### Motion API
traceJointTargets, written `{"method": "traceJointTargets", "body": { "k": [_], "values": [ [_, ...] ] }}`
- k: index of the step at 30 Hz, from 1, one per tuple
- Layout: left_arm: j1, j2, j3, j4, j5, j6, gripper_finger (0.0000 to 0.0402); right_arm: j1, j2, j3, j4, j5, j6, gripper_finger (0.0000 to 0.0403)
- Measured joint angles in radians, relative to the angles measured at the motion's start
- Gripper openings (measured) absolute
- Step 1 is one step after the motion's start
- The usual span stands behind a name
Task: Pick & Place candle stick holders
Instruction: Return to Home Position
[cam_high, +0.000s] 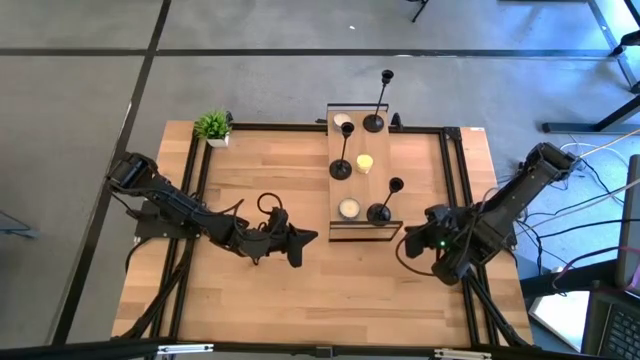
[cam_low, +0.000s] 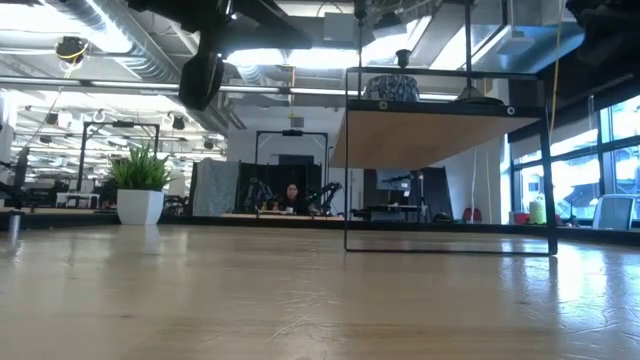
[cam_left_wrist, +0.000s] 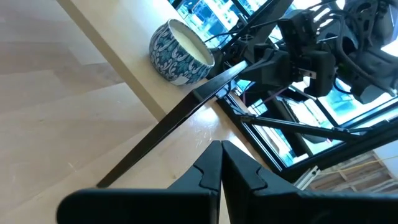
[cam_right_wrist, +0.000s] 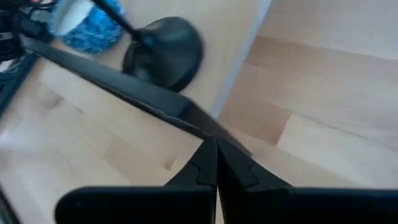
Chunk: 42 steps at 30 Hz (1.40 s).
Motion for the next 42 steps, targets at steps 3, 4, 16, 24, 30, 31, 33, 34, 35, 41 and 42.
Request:
{"method": "traceJointTargets", "body": {
  "k": [3, 4, 16, 24, 30, 31, 33, 34, 35, 41, 42],
  "values": [
    [0.000, 0.000, 0.000, 0.000, -0.001, 0.000, 0.0002, -0.012, 0.000, 0.000, 0.031, 0.000, -0.033, 0.0000],
    [0.000, 0.000, 0.000, 0.001, -0.001, 0.000, 0.0002, -0.016, 0.000, 0.000, 0.034, 0.000, -0.046, 0.0000],
    [0.000, 0.000, 0.000, 0.003, 0.000, -0.006, 0.0002, -0.051, 0.000, 0.000, 0.041, -0.001, -0.113, 0.0000],
    [0.000, 0.000, 0.000, 0.003, 0.001, -0.008, 0.0002, -0.060, 0.000, 0.000, 0.093, 0.015, -0.165, 0.0000],
    [0.000, 0.000, 0.000, 0.003, 0.003, -0.009, 0.0002, -0.061, 0.000, 0.000, 0.081, 0.016, -0.168, 0.0000],
    [0.000, 0.000, 0.000, 0.003, 0.004, -0.010, 0.0002, -0.061, 0.000, 0.000, 0.080, 0.016, -0.168, 0.0000],
    [0.000, 0.000, 0.000, 0.003, 0.007, -0.016, 0.0002, -0.061, 0.000, 0.000, 0.072, 0.016, -0.168, 0.0000],
    [0.000, 0.000, 0.000, 0.003, 0.008, -0.016, 0.0002, -0.061, 0.000, 0.000, 0.066, 0.016, -0.164, 0.0000],
    [0.000, 0.000, 0.000, 0.002, 0.008, -0.016, 0.0002, -0.061, 0.000, 0.000, 0.058, 0.015, -0.162, 0.0000],
    [0.000, 0.000, 0.000, -0.011, 0.007, -0.016, 0.0002, -0.061, 0.000, 0.000, 0.009, 0.010, -0.130, 0.0000],
    [0.000, 0.000, 0.000, -0.014, 0.007, -0.016, 0.0002, -0.061, -0.001, 0.000, -0.002, 0.008, -0.118, 0.0000]
  ]
}}
